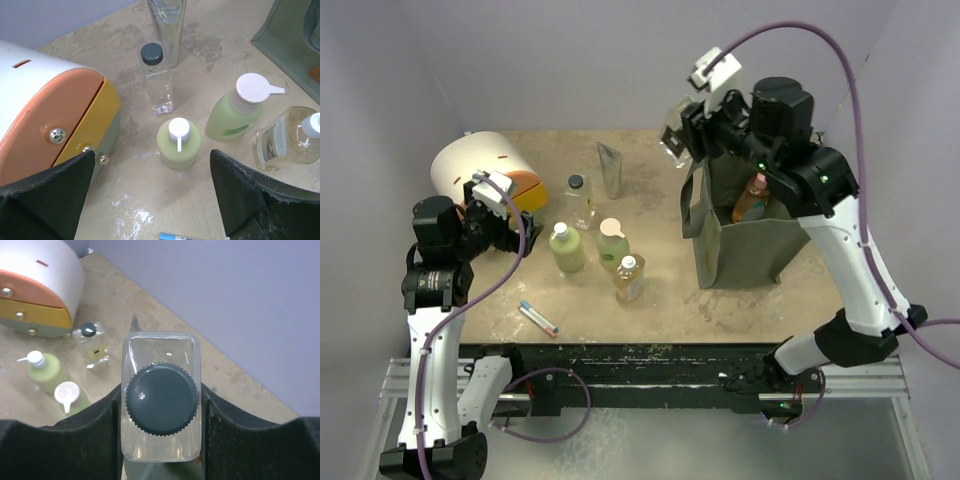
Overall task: Place the personal care products into the canvas bag
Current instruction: Place the care product in the canvas bag.
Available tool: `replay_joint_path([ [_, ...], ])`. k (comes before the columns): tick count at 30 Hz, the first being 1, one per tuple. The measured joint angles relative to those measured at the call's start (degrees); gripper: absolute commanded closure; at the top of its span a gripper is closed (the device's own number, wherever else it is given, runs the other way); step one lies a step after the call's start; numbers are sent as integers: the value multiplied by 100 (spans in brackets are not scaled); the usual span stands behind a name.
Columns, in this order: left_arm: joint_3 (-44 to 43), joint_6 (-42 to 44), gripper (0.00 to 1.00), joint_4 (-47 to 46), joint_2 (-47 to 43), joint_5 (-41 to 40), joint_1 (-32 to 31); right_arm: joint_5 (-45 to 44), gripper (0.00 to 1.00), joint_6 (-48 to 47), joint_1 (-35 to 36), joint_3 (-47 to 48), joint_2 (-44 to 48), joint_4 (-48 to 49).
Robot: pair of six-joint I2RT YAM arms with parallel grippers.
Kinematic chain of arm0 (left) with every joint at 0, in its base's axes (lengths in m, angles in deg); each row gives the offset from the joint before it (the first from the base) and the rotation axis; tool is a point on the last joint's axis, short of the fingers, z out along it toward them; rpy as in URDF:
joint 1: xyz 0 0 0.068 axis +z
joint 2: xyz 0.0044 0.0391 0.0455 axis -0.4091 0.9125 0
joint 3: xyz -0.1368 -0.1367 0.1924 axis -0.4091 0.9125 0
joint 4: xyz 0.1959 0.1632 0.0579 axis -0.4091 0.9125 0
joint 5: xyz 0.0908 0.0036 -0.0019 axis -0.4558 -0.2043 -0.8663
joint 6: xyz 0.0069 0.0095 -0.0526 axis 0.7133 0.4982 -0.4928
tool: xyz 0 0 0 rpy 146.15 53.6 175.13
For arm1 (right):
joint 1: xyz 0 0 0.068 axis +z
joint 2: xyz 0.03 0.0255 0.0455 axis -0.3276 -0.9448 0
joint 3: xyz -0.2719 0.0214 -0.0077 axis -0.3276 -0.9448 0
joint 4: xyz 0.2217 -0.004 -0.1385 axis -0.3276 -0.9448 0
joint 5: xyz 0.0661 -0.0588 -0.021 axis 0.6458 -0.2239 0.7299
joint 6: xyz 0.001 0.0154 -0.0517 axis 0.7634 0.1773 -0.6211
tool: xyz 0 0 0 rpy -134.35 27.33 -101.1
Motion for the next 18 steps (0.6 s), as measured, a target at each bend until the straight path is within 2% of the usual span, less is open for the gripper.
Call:
replay_joint_path([
  [4, 0, 0, 1, 0, 0, 48, 0, 35, 100, 33, -601, -262, 444, 33],
  [9, 0, 0, 1, -2, 2, 116, 0, -72, 100, 83, -1523, -1086, 1169, 118],
  [18, 0, 2, 1, -7, -20, 214, 0, 149, 100, 334, -2343, -2586, 1956, 240],
])
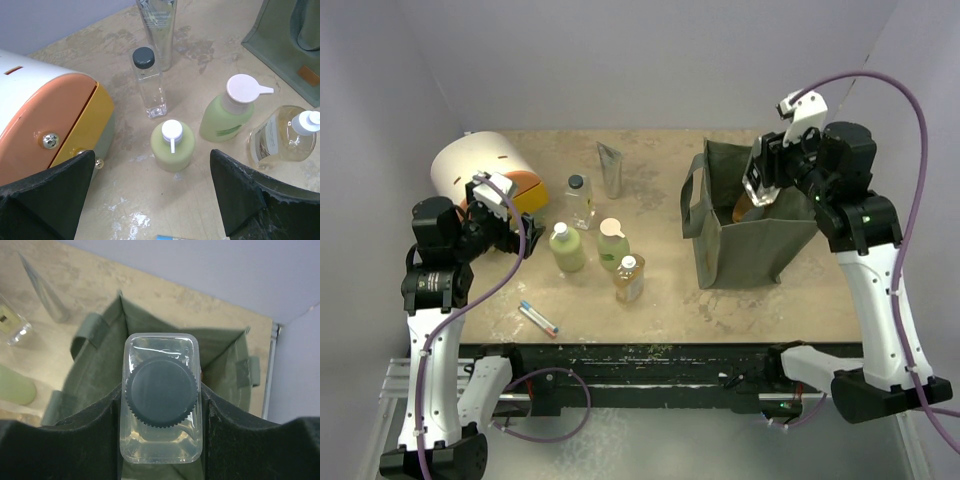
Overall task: Place the personal care products into the canvas bag
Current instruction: Place the care product in the canvas bag.
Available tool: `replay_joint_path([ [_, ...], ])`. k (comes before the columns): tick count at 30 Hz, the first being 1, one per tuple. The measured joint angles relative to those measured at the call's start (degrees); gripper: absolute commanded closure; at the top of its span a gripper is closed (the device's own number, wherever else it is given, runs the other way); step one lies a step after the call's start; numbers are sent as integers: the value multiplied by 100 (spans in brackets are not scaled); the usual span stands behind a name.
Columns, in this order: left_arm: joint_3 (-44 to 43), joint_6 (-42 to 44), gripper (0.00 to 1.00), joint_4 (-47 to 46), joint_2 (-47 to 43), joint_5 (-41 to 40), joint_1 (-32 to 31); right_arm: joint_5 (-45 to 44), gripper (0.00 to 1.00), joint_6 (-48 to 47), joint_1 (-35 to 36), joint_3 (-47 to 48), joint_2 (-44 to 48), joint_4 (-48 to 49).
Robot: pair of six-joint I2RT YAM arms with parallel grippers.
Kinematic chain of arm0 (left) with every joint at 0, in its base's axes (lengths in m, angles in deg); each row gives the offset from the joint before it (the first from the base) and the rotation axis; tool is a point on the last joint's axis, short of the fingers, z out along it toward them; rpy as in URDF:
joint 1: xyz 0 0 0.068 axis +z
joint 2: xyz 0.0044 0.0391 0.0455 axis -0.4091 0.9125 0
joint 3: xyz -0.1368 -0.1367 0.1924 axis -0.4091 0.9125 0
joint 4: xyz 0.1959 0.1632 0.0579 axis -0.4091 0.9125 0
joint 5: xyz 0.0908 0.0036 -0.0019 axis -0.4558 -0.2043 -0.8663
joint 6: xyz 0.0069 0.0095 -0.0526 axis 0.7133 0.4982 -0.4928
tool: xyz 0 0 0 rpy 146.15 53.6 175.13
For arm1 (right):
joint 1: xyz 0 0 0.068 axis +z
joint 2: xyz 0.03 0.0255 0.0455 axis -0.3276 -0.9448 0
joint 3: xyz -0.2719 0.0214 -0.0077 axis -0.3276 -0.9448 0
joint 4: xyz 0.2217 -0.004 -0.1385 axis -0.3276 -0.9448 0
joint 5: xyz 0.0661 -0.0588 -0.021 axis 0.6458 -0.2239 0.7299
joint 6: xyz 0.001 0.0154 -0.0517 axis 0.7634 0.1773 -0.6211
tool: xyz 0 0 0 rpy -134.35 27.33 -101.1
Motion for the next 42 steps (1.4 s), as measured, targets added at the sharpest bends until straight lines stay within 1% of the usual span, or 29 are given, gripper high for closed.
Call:
replay_joint_path([
  [6, 0, 0, 1, -2, -35, 83, 0, 22, 100, 98, -225, -1147, 68, 341],
  [12, 0, 0, 1, -2, -35, 94, 0, 142, 100, 107, -227, -1600, -361, 710],
  [18, 0, 0, 1, -2, -39, 94, 0, 304, 100, 321, -227, -2273, -597, 1604],
  [21, 0, -2, 1, -2, -50, 96, 0, 302, 100, 402, -227, -2557, -726, 1902],
  [33, 0, 2, 1, 2, -96, 111, 0, -20, 100, 529, -221, -2835, -1069, 2750],
  [42, 0, 26, 1, 4, -160, 111, 0, -195, 100, 601, -212, -2865, -1187, 3088],
])
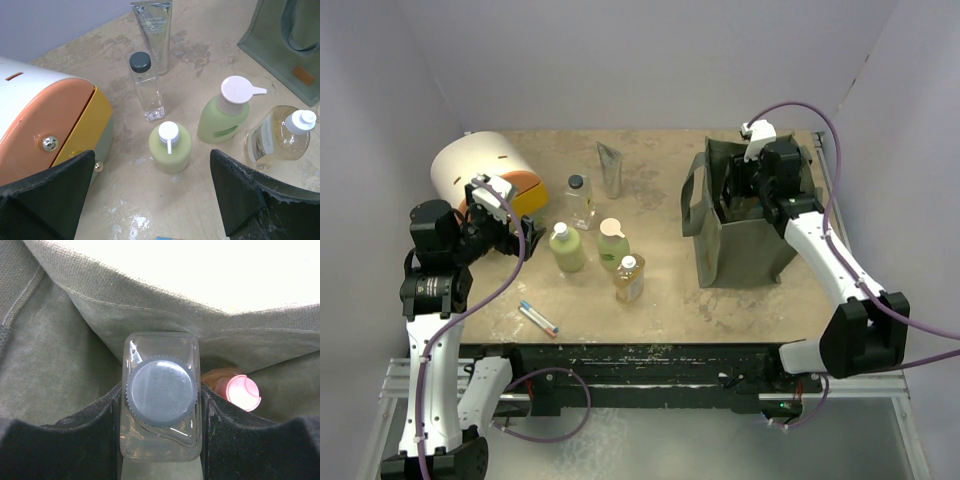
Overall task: Place the personal care products into the canvas bag
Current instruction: Place the care product in the canvas bag.
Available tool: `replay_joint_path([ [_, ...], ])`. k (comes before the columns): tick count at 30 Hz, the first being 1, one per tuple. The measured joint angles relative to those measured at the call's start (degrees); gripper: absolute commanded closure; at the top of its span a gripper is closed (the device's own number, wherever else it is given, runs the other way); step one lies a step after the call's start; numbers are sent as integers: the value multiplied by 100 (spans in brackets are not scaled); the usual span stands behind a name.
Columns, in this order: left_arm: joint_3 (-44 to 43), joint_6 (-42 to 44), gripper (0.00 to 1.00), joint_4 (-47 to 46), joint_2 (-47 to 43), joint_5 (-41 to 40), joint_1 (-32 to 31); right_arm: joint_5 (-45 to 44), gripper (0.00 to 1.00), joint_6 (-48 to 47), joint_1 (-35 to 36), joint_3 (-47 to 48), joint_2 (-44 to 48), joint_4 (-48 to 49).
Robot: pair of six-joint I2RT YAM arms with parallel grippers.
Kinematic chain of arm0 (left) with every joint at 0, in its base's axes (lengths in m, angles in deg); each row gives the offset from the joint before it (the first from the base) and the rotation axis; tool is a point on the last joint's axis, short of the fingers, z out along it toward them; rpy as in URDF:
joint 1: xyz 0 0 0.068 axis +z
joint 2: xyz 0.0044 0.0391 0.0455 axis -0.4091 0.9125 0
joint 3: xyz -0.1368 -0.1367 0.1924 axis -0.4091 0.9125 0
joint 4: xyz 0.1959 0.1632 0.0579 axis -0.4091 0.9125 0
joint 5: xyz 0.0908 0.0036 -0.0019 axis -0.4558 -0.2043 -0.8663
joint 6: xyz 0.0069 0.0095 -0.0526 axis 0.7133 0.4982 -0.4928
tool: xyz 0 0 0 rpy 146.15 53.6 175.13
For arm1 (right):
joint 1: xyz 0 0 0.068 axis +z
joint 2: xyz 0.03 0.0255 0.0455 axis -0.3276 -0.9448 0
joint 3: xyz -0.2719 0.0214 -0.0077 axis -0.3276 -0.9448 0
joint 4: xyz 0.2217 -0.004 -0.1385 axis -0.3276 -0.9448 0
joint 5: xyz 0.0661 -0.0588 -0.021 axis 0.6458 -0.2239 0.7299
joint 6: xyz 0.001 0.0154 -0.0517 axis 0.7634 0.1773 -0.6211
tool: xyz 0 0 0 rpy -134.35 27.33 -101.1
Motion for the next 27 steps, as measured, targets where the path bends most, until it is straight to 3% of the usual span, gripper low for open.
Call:
replay_joint_path([
  [27, 0, 0, 1, 4, -111, 26, 0, -33, 99, 2, -149, -107, -671, -7],
])
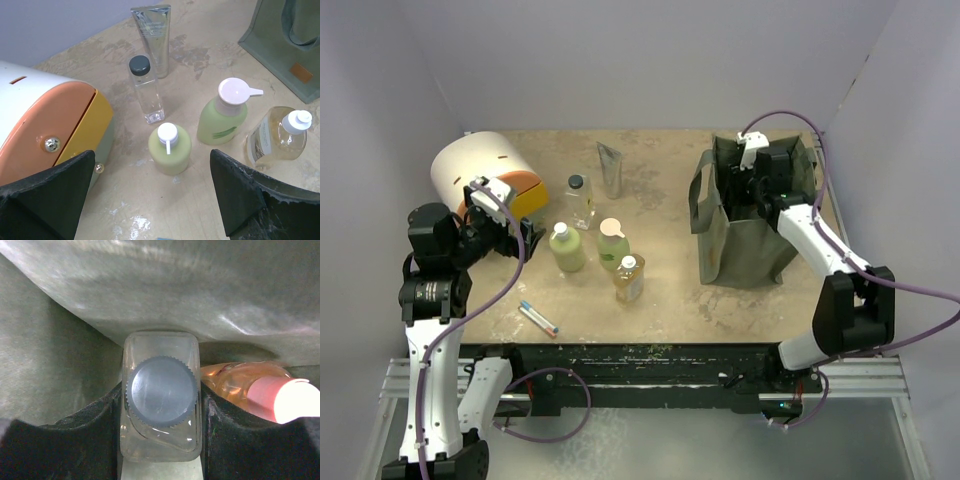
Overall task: Place the personal care products into the canvas bag
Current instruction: Place the care product in the canvas bag.
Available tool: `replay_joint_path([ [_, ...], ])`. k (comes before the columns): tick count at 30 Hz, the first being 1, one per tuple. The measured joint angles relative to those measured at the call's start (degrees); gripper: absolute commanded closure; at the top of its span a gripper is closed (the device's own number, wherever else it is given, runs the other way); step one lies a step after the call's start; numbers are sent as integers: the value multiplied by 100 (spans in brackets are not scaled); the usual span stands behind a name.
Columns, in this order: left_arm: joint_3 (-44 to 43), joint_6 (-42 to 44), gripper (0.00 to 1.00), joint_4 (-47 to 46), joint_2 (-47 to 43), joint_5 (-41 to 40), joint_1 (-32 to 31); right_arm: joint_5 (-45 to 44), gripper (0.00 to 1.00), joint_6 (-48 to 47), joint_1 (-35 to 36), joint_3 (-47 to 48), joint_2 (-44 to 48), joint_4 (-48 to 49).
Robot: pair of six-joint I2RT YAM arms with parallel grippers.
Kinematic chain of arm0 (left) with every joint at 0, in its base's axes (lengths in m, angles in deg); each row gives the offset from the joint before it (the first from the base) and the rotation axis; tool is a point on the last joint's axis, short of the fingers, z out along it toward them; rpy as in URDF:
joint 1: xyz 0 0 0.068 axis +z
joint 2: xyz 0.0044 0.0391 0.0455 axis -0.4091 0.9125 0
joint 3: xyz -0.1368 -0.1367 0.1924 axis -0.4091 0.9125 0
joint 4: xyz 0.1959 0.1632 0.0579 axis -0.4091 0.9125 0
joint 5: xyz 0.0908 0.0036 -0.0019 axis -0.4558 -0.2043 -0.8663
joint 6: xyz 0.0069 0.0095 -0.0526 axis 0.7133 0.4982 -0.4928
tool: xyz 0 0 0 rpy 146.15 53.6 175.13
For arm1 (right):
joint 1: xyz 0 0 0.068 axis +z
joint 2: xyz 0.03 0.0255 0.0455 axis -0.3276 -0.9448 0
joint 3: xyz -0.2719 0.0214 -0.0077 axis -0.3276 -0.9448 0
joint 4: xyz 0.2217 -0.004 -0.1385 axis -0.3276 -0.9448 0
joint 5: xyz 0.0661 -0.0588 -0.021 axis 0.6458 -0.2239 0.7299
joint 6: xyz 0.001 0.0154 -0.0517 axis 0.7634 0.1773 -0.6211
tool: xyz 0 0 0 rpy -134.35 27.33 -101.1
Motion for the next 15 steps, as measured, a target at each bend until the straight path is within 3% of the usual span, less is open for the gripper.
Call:
replay_joint_path([
  [9, 2, -2, 1, 0, -35, 59, 0, 109, 86, -72, -46, -22, -120, -7],
  [15, 107, -7, 1, 4, -101, 83, 0, 151, 71, -142, -52, -33, -199, 57],
])
